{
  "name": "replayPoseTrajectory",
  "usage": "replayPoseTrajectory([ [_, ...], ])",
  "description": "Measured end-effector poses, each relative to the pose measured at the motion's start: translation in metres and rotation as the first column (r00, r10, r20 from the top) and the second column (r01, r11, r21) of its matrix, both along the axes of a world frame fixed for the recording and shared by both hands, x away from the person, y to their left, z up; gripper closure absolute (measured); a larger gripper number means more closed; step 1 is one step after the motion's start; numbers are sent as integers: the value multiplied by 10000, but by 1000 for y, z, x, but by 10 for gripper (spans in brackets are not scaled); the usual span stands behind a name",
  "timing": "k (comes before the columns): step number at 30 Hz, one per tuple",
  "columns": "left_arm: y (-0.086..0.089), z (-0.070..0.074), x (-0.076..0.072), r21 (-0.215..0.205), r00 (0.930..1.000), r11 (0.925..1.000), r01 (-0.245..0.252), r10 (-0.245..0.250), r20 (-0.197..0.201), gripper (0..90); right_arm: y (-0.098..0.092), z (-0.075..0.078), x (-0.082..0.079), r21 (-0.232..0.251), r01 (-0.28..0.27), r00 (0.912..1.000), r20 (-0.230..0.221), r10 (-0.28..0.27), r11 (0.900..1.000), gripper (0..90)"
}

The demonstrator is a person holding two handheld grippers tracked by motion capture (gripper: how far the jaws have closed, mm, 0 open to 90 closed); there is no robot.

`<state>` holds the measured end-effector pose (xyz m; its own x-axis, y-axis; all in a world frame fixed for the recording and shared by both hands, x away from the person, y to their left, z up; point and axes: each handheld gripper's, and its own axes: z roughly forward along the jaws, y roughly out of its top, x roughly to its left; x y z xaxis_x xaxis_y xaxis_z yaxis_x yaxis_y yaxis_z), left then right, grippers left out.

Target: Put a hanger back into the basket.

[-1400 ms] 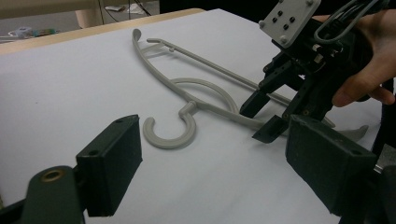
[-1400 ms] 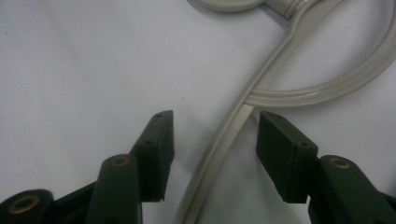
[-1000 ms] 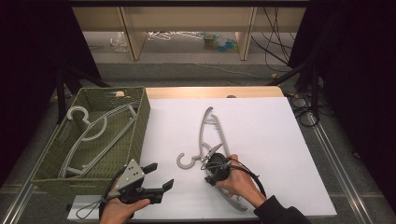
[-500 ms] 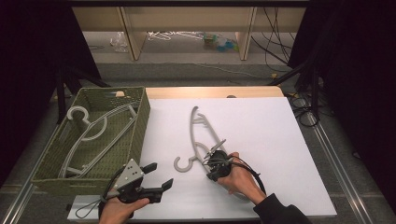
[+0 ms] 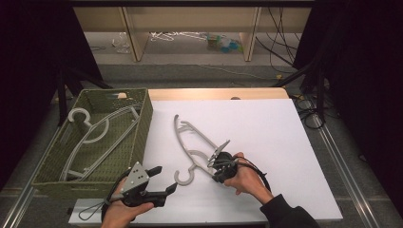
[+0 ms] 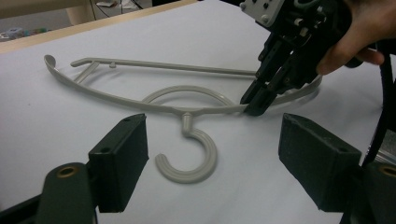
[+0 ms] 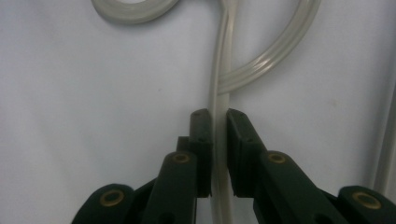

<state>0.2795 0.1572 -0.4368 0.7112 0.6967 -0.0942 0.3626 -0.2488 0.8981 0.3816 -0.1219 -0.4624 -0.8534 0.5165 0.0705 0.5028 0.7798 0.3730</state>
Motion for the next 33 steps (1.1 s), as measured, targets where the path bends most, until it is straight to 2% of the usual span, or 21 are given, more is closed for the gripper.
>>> replayPoseTrajectory([
  [1,-1,-1,1,-34,10000,10000,74,-74,-56,242,-1,1,-1,-78,-143,9999,3,143,9999,821],
  [4,-3,-3,3,212,9996,9994,272,-270,-102,243,-3,5,-4,-197,-691,9976,-72,689,9974,821],
  [7,-5,-3,6,475,9994,9983,345,-344,-33,246,-5,9,-8,-26,-1160,9930,-213,1159,9933,822],
  [9,-6,-3,7,483,9995,9983,329,-327,-39,248,-8,12,-12,-26,-1421,9895,-272,1420,9898,822],
  [13,-9,-4,13,830,9993,9959,361,-368,60,261,-14,19,-21,160,-1732,9841,-376,1736,9848,822],
  [16,-13,-8,17,1094,9996,9938,212,-228,137,279,-20,24,-27,414,-2113,9759,-465,2131,9766,821],
  [19,-16,-12,20,1351,9993,9902,365,-377,64,294,-25,29,-33,596,-2298,9715,-453,2326,9714,821],
  [21,-17,-13,21,1591,9986,9861,486,-515,137,298,-27,32,-37,670,-2415,9688,-417,2445,9681,821],
  [24,-20,-16,21,1723,9974,9829,655,-695,172,300,-30,35,-42,656,-2543,9657,-374,2571,9649,821],
  [25,-20,-15,21,1986,9962,9768,800,-850,171,301,-31,36,-43,676,-2611,9639,-357,2638,9629,821],
  [27,-22,-16,22,2187,9933,9693,1123,-1158,30,301,-33,38,-46,703,-2653,9626,-369,2683,9616,821],
  [28,-24,-17,21,2313,9918,9652,1224,-1278,86,300,-34,39,-47,702,-2625,9637,-312,2652,9624,821],
  [29,-25,-17,21,2611,9897,9560,1336,-1424,150,302,-35,40,-48,682,-2630,9638,-272,2653,9624,821],
  [30,-27,-17,21,2591,9886,9556,1404,-1498,167,302,-36,40,-48,676,-2731,9608,-304,2756,9596,821],
  [33,-30,-16,21,2647,9861,9526,1497,-1632,298,306,-37,42,-51,715,-2771,9594,-340,2800,9582,821],
])
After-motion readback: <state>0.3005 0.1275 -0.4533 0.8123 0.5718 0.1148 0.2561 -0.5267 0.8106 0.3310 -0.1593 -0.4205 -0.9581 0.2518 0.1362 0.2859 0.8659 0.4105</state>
